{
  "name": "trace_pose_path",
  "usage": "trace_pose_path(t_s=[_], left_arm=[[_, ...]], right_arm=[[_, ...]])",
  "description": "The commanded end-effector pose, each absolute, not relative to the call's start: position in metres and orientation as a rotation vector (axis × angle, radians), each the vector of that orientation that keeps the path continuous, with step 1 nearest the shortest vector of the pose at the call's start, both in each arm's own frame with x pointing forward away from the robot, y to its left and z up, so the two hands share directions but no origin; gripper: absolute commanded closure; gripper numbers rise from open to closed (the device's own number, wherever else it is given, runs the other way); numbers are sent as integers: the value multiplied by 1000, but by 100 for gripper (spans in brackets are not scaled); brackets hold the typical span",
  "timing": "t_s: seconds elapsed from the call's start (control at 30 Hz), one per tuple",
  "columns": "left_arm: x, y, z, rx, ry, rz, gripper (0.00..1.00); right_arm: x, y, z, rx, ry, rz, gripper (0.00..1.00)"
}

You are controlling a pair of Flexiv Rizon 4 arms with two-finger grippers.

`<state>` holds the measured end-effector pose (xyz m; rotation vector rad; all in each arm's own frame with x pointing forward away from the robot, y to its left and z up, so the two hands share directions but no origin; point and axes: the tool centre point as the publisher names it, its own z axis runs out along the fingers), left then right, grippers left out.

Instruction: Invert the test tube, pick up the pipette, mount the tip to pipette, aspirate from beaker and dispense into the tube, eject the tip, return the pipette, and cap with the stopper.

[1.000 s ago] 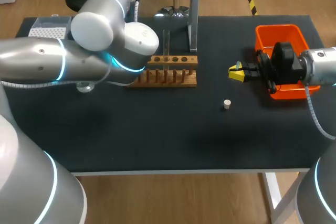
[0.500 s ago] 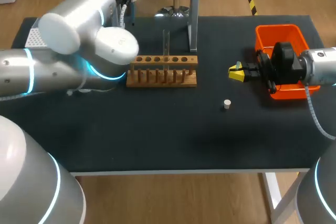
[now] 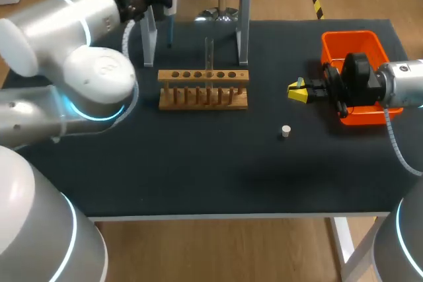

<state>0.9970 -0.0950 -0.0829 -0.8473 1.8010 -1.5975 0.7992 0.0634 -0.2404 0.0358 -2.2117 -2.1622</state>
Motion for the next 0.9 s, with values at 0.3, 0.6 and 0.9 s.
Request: trace_pose_path(t_s=[0.3, 0.6, 0.9], left_arm=[[972, -70, -75, -780, 1906, -1657, 100], [953, -78, -58, -659, 1950, -1735, 100], [899, -93, -25, -457, 2020, -1875, 100]], right_arm=[[799, 63, -240, 35, -2213, -2162, 100], [799, 63, -240, 35, -2213, -2162, 100], [799, 63, -240, 35, -2213, -2162, 100]])
